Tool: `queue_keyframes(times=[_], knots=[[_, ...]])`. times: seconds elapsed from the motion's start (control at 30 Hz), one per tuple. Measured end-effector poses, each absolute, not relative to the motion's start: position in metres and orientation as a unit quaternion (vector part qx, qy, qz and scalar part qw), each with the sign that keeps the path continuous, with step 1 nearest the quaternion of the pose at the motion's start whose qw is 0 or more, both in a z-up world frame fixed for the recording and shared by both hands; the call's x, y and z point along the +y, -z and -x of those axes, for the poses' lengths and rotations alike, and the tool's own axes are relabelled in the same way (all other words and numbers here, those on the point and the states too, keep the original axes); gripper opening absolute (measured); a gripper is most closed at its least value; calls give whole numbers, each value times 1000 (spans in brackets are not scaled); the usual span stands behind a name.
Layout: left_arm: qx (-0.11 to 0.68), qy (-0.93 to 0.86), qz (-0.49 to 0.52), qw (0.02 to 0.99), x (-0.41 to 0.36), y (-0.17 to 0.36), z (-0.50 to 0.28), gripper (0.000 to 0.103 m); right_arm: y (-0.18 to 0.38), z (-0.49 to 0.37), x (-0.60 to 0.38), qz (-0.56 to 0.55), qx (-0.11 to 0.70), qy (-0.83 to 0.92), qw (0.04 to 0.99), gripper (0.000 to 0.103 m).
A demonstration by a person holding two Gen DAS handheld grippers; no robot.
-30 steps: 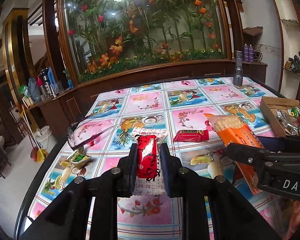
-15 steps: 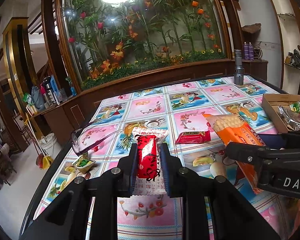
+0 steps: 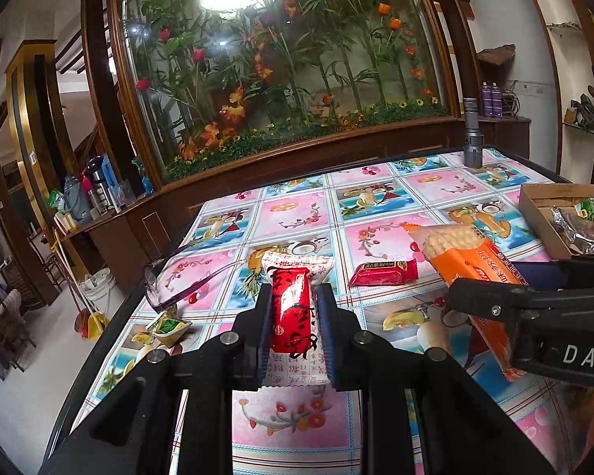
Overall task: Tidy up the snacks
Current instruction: 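Lift the orange cracker pack and red-and-white snack off the table, then carry the orange cracker pack and red-and-white snack over the box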
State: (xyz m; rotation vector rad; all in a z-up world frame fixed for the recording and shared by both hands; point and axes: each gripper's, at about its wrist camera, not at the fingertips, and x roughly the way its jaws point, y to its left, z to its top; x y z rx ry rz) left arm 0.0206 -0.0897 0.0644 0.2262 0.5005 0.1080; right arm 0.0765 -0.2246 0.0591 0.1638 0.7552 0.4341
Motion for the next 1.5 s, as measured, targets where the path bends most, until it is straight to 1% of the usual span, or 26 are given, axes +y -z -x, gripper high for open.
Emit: queue_keyframes(times=[1.17, 1.33, 1.5], knots=[[245, -47, -118, 961, -97, -64, -15, 21, -62, -77, -228, -83, 362, -207, 905, 58], [257, -9, -79, 963, -92, -75, -18, 21, -77, -72, -249, -105, 339, -192, 915, 58], [249, 53, -61, 965, -106, -93, -17, 21, -104, -57, -305, -144, 282, -143, 938, 58]])
